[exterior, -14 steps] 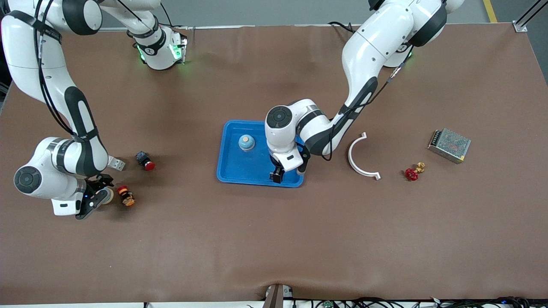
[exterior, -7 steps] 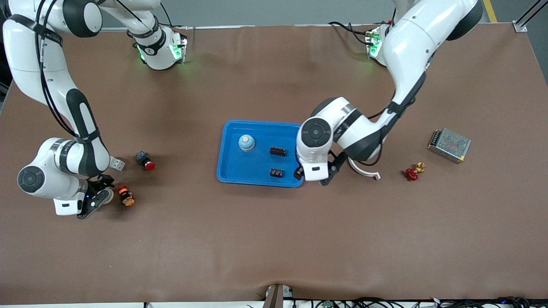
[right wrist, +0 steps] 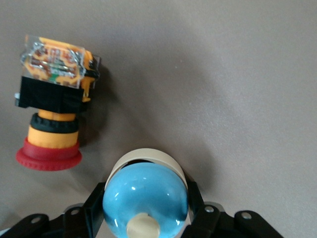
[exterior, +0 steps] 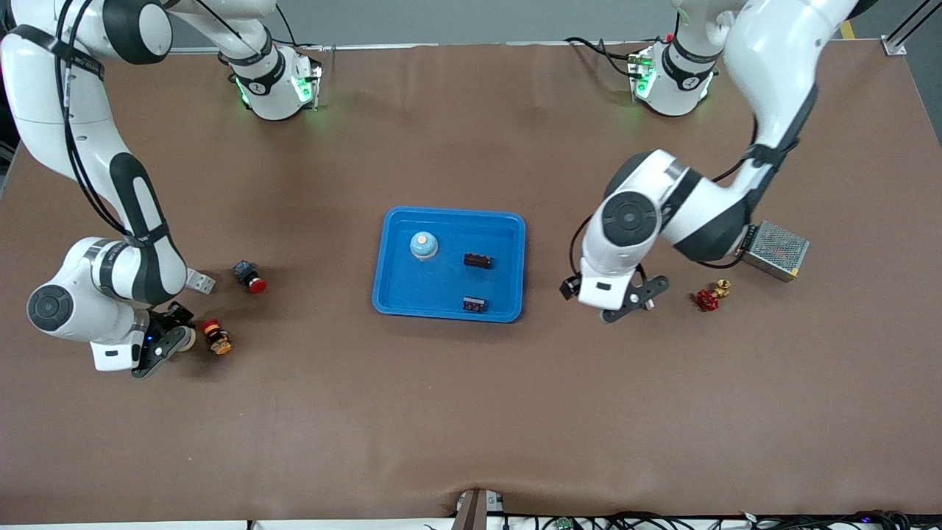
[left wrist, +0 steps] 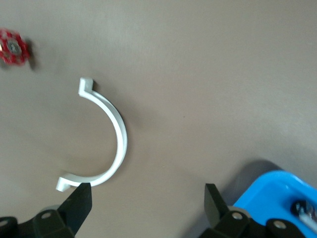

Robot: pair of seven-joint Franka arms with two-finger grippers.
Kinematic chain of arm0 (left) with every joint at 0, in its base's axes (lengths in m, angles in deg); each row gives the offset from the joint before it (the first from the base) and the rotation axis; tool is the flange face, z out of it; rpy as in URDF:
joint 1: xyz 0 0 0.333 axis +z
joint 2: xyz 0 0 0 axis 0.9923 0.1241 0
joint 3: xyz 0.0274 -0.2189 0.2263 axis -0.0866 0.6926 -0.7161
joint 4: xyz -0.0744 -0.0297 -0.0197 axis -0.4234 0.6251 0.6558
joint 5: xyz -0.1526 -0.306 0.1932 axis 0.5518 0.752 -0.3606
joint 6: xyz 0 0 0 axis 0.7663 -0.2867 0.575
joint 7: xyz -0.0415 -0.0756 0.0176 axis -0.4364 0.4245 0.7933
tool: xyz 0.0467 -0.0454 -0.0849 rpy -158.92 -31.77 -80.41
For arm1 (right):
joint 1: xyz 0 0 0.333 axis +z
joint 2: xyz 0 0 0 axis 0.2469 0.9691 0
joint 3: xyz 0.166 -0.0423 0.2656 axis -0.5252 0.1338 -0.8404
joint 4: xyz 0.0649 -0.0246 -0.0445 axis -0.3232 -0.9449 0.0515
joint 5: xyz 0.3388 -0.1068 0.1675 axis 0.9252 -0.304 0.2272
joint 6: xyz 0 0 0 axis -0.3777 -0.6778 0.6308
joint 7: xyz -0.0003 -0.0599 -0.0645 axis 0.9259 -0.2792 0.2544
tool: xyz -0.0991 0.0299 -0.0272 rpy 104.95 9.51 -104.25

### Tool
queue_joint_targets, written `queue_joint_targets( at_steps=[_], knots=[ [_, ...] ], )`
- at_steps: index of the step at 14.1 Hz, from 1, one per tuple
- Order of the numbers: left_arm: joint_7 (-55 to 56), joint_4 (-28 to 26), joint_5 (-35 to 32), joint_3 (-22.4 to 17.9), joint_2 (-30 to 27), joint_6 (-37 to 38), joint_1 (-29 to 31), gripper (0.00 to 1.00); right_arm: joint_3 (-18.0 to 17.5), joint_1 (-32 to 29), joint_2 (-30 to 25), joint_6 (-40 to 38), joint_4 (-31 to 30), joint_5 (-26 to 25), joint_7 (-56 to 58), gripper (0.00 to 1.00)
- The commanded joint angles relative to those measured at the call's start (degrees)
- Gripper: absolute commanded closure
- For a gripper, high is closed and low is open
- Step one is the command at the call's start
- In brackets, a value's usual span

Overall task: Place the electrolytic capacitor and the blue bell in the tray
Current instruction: 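Withdraw the left gripper while the right gripper lifts the second bell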

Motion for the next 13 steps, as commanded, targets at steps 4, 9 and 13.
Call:
queue_joint_targets(
  at_steps=[4,9,13],
  knots=[
    [-29.6,1.4,2.9,4.1,-11.1,6.6,11.2,0.0,-2.7,1.6,-3.5,-21.1,12.2,1.3,-6.9,0.73],
    [-46.1,3.0,10.8,4.0,-17.8,11.3,20.2,0.0,-2.7,12.7,-7.5,-34.8,20.3,1.3,-34.5,0.76],
    [-53.3,6.1,12.6,3.7,-18.8,13.4,23.7,0.0,-3.0,22.4,-7.9,-33.9,20.3,5.0,-55.8,0.77]
  ],
)
